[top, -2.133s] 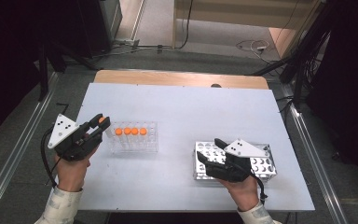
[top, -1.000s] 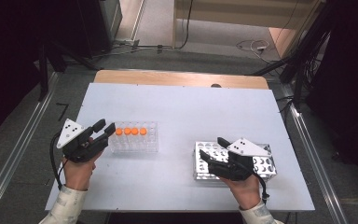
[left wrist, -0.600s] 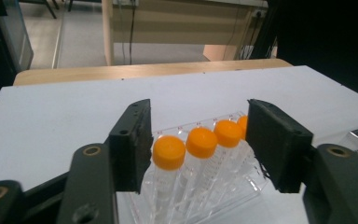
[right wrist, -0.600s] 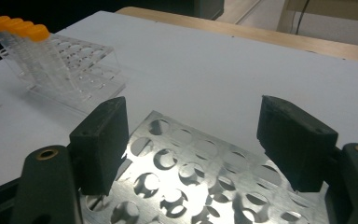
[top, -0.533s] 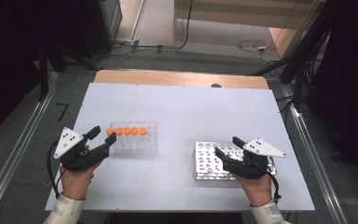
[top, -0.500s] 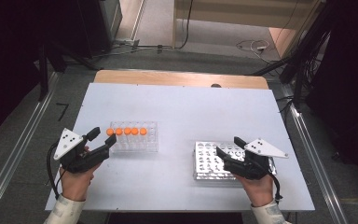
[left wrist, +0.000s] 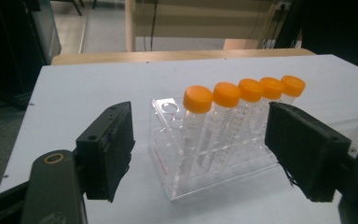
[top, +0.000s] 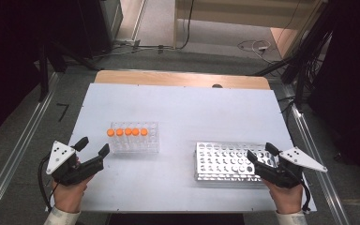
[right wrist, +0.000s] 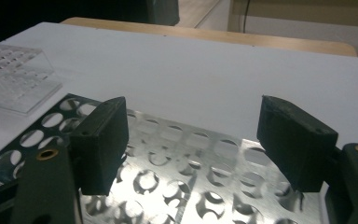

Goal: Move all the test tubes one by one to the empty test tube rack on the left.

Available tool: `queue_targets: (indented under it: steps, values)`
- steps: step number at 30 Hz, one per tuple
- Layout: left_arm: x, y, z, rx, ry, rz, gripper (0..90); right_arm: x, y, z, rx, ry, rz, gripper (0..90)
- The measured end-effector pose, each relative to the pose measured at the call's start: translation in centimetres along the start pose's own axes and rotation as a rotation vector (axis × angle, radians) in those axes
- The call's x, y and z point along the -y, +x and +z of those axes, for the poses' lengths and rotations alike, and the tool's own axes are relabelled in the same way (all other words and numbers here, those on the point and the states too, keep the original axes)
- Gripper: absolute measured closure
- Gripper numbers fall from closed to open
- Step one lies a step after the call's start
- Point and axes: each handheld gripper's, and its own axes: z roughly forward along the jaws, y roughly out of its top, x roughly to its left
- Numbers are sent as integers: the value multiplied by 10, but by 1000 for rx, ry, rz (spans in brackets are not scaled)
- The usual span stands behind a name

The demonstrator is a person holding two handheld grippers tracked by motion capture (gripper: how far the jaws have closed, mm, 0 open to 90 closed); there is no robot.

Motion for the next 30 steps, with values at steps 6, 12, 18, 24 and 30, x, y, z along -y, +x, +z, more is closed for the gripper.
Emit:
queue_targets:
  steps: [6,12,18,24,30]
  values:
    - [4,4,-1,-27,-1,-2,214,9,-15,-10,36,-6,7,235]
    - [9,10,-2,-49,12,-9,212,15,-28,-17,60,-14,25,235]
    - [15,18,-2,-80,18,-20,197,22,-38,-22,87,-7,33,235]
    - [19,25,-4,-110,16,-26,193,30,-50,-27,113,-7,56,235]
    - [22,31,-7,-131,20,-37,184,36,-59,-32,139,-3,77,235]
